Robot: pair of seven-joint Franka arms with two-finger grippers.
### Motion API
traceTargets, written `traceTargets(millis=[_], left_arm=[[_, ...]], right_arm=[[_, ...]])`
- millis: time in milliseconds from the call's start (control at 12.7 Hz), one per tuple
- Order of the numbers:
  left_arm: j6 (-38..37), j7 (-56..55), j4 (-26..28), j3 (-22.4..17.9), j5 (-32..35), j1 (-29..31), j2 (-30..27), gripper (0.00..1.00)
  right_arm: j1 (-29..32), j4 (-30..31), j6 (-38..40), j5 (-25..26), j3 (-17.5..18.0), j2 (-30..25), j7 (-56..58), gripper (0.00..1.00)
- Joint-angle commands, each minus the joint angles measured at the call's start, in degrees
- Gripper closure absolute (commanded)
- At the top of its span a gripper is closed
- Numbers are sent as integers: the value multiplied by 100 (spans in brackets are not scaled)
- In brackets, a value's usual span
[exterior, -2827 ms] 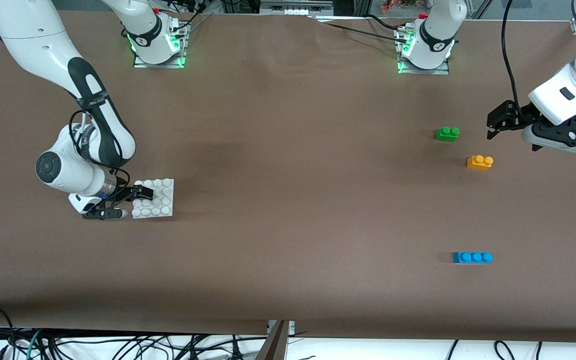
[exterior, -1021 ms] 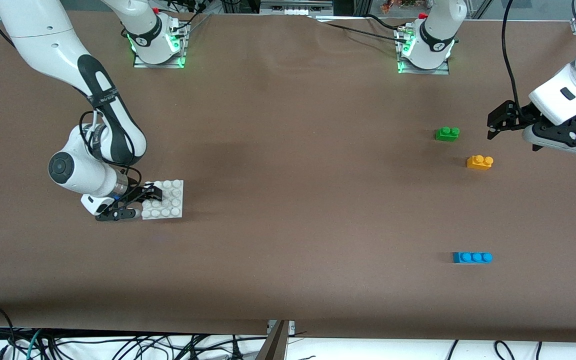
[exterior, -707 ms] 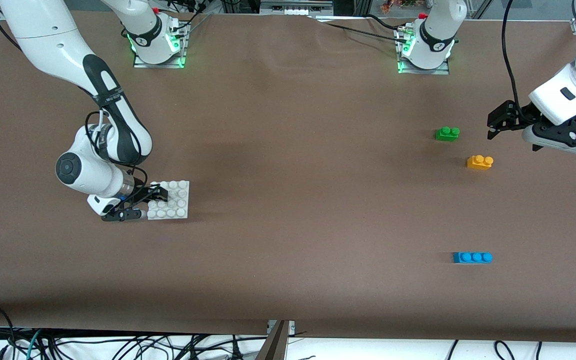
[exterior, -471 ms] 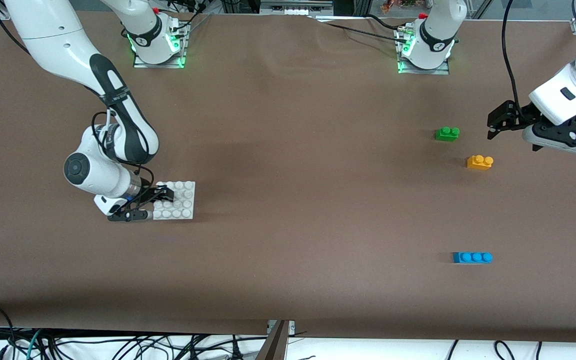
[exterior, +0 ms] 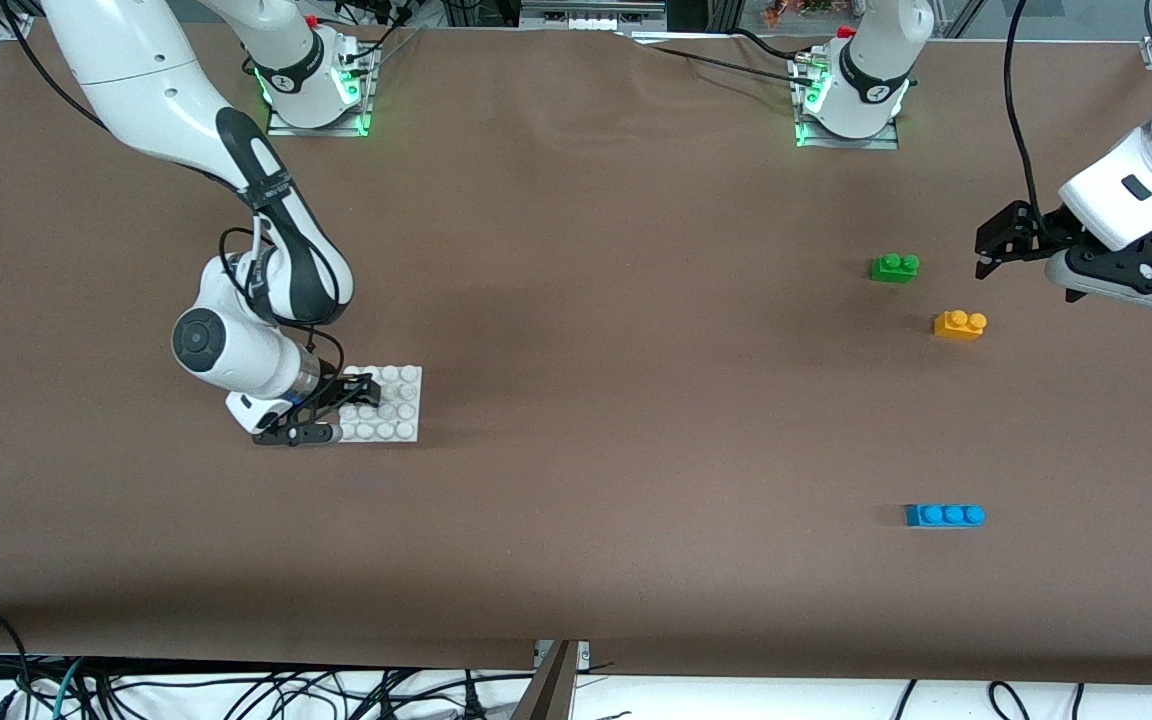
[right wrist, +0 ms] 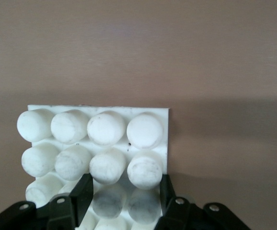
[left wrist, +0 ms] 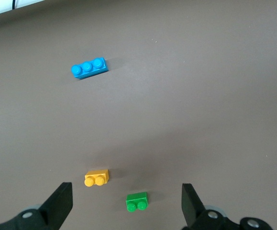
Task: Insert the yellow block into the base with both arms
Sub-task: 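Slide the white base plate with the right gripper toward the table middle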
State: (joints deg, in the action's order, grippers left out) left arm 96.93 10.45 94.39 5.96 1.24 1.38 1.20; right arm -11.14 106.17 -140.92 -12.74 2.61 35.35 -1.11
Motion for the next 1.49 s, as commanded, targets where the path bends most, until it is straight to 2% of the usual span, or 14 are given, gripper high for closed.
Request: traceTargets(millis=[0,550,1414], left_arm=[[-43,45,-8,2,-54,29,-32,0],[-43,45,-8,2,-54,29,-32,0],[-43,45,-8,2,-54,29,-32,0]], right_arm=[[-177,-158,3,-88,3,139,-92,68],[-433,-246,3,-88,12,148,-513,68],[-1003,-703,3,-88,12,420,-1189,68]])
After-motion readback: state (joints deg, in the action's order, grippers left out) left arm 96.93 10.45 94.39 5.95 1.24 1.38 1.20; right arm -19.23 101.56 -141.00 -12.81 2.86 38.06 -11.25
